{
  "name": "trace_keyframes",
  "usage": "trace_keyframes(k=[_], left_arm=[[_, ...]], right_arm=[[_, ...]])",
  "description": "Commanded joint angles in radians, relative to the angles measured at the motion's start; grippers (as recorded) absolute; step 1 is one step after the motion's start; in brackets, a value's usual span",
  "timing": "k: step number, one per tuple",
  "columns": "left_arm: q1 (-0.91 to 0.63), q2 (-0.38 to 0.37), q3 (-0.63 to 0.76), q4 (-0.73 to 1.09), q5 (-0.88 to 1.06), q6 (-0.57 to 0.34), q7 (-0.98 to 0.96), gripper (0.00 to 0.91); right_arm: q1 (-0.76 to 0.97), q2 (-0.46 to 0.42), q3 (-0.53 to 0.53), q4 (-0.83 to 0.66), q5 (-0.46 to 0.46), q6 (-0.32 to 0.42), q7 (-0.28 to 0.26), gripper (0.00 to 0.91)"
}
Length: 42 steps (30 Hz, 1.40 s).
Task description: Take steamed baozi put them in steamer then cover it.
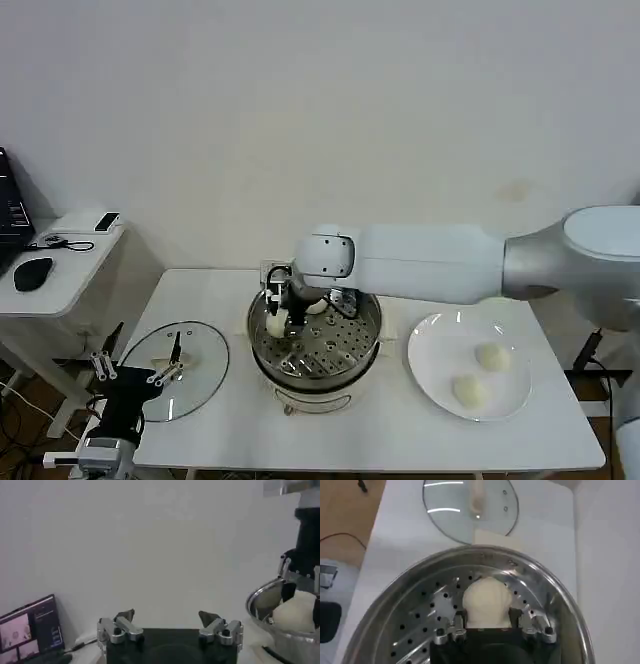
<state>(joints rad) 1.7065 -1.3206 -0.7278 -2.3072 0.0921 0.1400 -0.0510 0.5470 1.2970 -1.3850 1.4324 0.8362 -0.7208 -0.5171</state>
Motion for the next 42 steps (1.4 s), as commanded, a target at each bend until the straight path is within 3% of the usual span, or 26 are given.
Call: trace_keyframes(k=[1, 3, 4, 5, 16, 20, 22, 33, 34, 39, 42], left_arm=[[0.0, 0.0, 0.0, 0.001, 0.0, -0.001, 0.0, 0.907], [0.0, 0.0, 0.0, 0.002, 0.0, -0.001, -0.001, 0.907], [0.0, 0.0, 0.0, 0.002, 0.0, -0.001, -0.001, 0.907], [-0.001, 0.001, -0.001, 0.003, -0.001, -0.001, 0.0, 0.907], [-0.002, -0.003, 0.005, -0.003, 0.001, 0.001, 0.0, 0.907], [-0.004, -0.003, 0.012, -0.002, 0.001, 0.002, 0.001, 0.907], [-0.005, -0.003, 0.014, -0.003, 0.001, 0.003, 0.001, 0.907], [0.001, 0.0, 0.024, -0.014, 0.006, 0.007, 0.005, 0.907], [0.002, 0.0, 0.026, -0.015, 0.007, 0.007, 0.004, 0.907], [0.005, 0.003, 0.032, -0.019, 0.012, 0.01, 0.007, 0.907], [0.01, 0.006, 0.032, -0.019, 0.013, 0.01, 0.011, 0.907]], right_arm=[[-0.024, 0.043, 0.001, -0.055, -0.018, -0.007, 0.007, 0.564], [-0.027, 0.045, 0.001, -0.058, -0.021, -0.007, 0.007, 0.645], [-0.027, 0.045, 0.001, -0.058, -0.024, -0.007, 0.007, 0.826], [-0.029, 0.045, 0.001, -0.059, -0.028, -0.007, 0.007, 0.907], [0.037, -0.027, 0.014, 0.001, -0.027, -0.005, -0.012, 0.907], [0.131, -0.14, 0.004, 0.107, -0.033, 0.018, -0.047, 0.907], [0.168, -0.201, -0.005, 0.141, -0.14, 0.083, -0.102, 0.907], [0.31, -0.551, -0.082, 0.287, -0.352, 0.226, -0.315, 0.907], [0.316, -0.615, -0.087, 0.306, -0.384, 0.25, -0.344, 0.907], [0.301, -0.789, -0.127, 0.354, -0.494, 0.308, -0.38, 0.907], [0.211, -0.887, -0.089, 0.37, -0.593, 0.34, -0.392, 0.907]])
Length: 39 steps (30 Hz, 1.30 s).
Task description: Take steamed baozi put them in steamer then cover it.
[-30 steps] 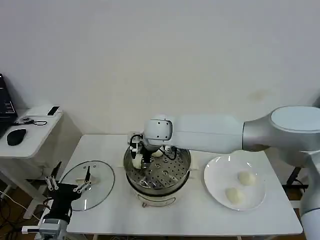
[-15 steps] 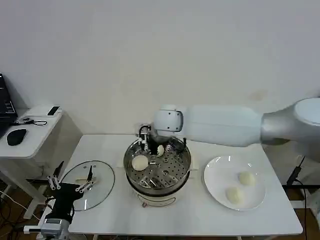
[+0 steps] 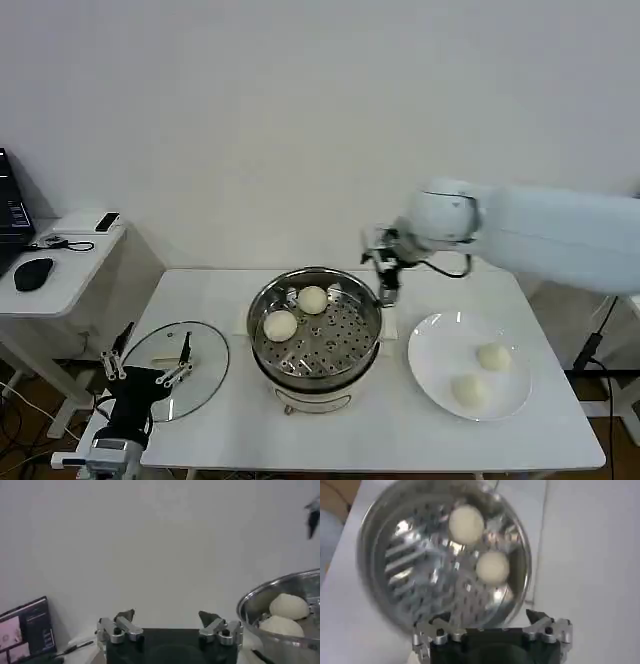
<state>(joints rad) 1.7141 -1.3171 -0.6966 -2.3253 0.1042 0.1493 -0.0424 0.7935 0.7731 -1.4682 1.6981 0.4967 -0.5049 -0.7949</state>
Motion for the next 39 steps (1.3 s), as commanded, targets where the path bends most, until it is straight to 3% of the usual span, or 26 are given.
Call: trace_keyframes(k=[1, 7, 9, 10, 12, 16, 17, 18, 28, 39], left_arm=[[0.004, 0.004, 0.001, -0.001, 0.0, 0.0, 0.004, 0.907], [0.014, 0.012, 0.002, 0.007, 0.011, 0.002, 0.006, 0.907], [0.016, 0.01, 0.001, 0.009, 0.017, 0.003, 0.007, 0.907], [0.017, 0.009, 0.001, 0.009, 0.018, 0.004, 0.007, 0.907], [0.02, 0.007, 0.002, 0.006, 0.022, 0.007, 0.007, 0.907], [0.028, 0.004, 0.006, 0.007, 0.029, 0.007, 0.007, 0.907], [0.03, 0.003, 0.009, 0.009, 0.034, 0.006, 0.007, 0.907], [0.032, 0.001, 0.01, 0.011, 0.037, 0.005, 0.007, 0.907], [0.031, -0.001, 0.012, 0.02, 0.043, 0.007, 0.007, 0.907], [0.018, -0.003, 0.007, 0.03, 0.042, 0.009, 0.01, 0.907]], right_arm=[[-0.078, -0.393, 0.013, 0.105, -0.28, 0.136, -0.114, 0.907], [-0.409, -0.54, 0.247, 0.094, -0.403, 0.183, -0.12, 0.907], [-0.555, -0.574, 0.384, 0.086, -0.448, 0.206, -0.121, 0.907], [-0.595, -0.579, 0.412, 0.081, -0.458, 0.21, -0.119, 0.907], [-0.782, -0.6, 0.582, 0.065, -0.502, 0.23, -0.121, 0.907], [-0.976, -0.598, 0.699, 0.055, -0.537, 0.24, -0.127, 0.907], [-1.047, -0.596, 0.785, 0.055, -0.542, 0.238, -0.127, 0.907], [-1.077, -0.589, 0.806, 0.057, -0.543, 0.237, -0.131, 0.907], [-1.136, -0.532, 0.828, 0.045, -0.565, 0.226, -0.142, 0.907], [-1.092, -0.385, 0.759, -0.058, -0.584, 0.22, -0.128, 0.907]])
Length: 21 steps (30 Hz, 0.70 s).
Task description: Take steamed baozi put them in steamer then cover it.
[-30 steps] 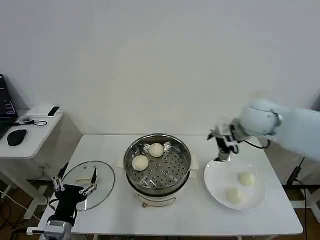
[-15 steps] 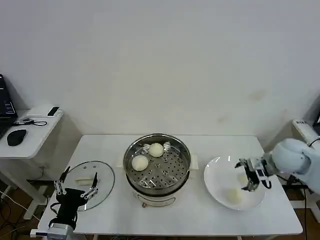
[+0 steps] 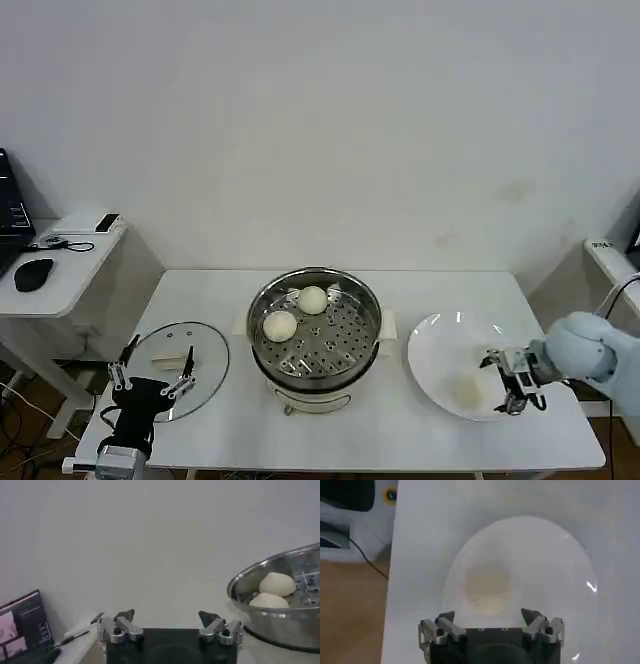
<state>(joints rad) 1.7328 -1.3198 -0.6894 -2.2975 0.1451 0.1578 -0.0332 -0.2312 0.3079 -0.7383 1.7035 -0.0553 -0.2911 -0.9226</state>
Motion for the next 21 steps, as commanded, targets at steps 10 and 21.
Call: trace_keyframes(k=[10, 21], left_arm=[[-0.002, -0.005, -0.01, 0.011, 0.0, 0.0, -0.001, 0.907], [-0.001, -0.006, -0.01, 0.017, 0.0, -0.003, -0.002, 0.907]], right_arm=[[-0.024, 0.148, -0.032, -0.15, -0.041, -0.025, 0.031, 0.836], [-0.022, 0.167, -0.029, -0.156, -0.031, -0.052, 0.028, 0.695]])
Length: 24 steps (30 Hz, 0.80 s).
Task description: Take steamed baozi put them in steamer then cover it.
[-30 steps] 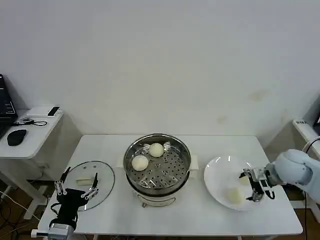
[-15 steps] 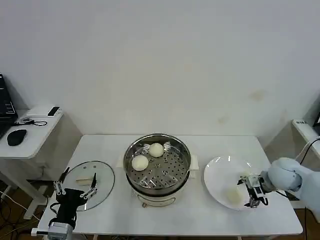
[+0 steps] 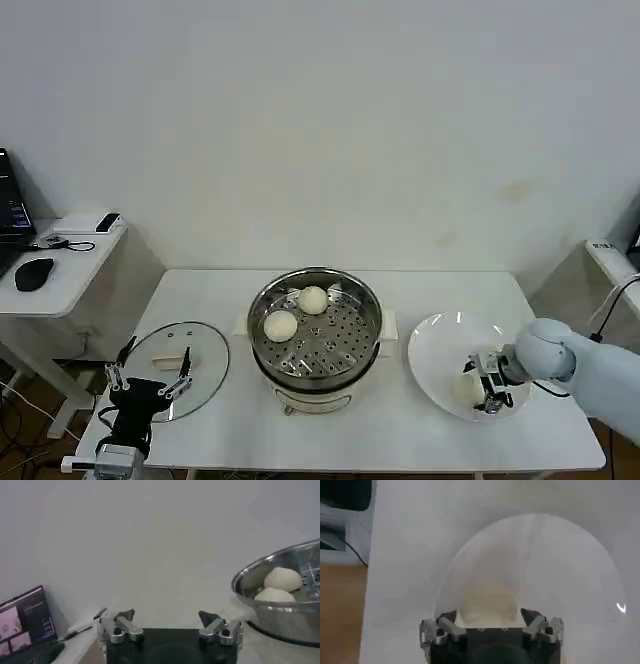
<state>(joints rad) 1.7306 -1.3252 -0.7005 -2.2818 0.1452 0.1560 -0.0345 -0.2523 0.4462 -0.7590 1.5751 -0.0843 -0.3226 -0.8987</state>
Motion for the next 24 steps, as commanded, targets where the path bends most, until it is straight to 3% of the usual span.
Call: trace_keyframes(k=[1, 7, 16, 24], left_arm=[[0.001, -0.001, 0.002, 0.002, 0.0, -0.001, -0.001, 0.907], [0.002, -0.003, 0.001, 0.0, 0.0, -0.001, -0.001, 0.907], [0.002, -0.002, 0.002, -0.001, 0.0, -0.004, -0.001, 0.907], [0.006, -0.003, 0.002, -0.004, -0.003, -0.01, -0.003, 0.907]], right_arm=[[-0.001, 0.028, -0.008, -0.027, -0.002, -0.022, 0.004, 0.675], [0.003, 0.02, -0.007, -0.018, 0.001, -0.026, -0.012, 0.635], [0.143, -0.026, 0.029, -0.005, -0.001, 0.049, -0.125, 0.645], [0.41, -0.027, -0.067, 0.014, 0.115, 0.038, -0.107, 0.645]])
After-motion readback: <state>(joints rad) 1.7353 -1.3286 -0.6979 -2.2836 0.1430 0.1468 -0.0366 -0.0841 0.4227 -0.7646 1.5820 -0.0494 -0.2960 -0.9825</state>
